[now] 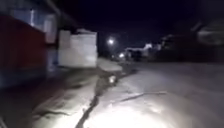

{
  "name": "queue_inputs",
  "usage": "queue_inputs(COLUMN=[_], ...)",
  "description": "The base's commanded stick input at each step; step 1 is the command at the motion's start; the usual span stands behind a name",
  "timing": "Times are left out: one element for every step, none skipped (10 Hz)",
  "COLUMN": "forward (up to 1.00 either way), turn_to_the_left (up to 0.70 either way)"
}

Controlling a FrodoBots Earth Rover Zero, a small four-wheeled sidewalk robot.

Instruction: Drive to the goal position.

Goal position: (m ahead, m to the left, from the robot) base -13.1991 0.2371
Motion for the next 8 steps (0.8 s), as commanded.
queue_inputs(forward=[0.7, 0.7, 0.7, 0.7, 0.7, 0.7, 0.7, 0.7], turn_to_the_left=[-0.35, -0.35, -0.35, -0.35, -0.35, -0.35, -0.35, -0.35])
